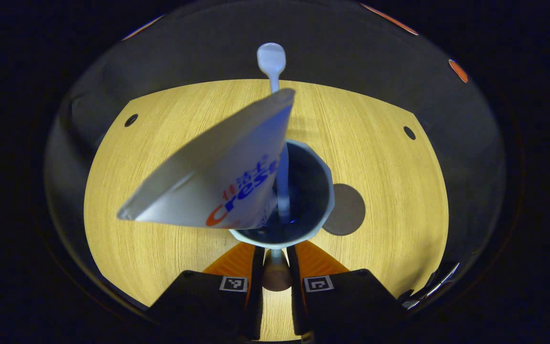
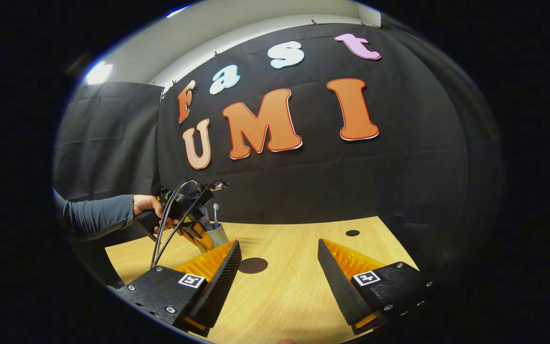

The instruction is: Put the toothbrush and toothpaste on the desktop into the cup, then pick up the cup and place it on the coaster on the desktop.

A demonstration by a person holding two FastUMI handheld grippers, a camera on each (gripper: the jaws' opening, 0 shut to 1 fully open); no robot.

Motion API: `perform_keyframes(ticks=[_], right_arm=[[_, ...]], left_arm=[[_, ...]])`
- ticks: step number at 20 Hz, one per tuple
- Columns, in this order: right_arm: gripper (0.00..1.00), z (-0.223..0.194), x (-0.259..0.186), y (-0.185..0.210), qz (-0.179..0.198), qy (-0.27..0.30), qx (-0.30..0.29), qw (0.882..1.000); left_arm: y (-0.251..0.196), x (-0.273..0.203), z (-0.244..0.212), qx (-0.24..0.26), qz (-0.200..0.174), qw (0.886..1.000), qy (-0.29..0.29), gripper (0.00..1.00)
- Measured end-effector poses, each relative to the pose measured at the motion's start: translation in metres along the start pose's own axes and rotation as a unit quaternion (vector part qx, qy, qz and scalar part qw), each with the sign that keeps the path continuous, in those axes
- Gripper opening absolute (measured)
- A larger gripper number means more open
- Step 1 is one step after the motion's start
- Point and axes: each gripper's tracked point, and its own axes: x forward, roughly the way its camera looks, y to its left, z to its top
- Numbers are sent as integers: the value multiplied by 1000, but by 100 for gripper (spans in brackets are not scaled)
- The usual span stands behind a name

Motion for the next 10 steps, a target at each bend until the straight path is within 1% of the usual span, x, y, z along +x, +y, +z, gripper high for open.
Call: perform_keyframes(ticks=[2,4,6,10], right_arm=[[97,2,-5,-7,-9,-2,-3,1000],[97,3,-11,-13,-19,-4,-3,1000],[97,1,-17,-19,-27,-3,-3,1000],[97,-1,-24,-35,-44,-4,5,999]], left_arm=[[-21,0,8,11,-6,1000,0,29],[-29,16,14,25,-10,1000,2,29],[-57,35,22,36,-10,999,5,29],[-96,72,13,62,-11,998,18,29]])
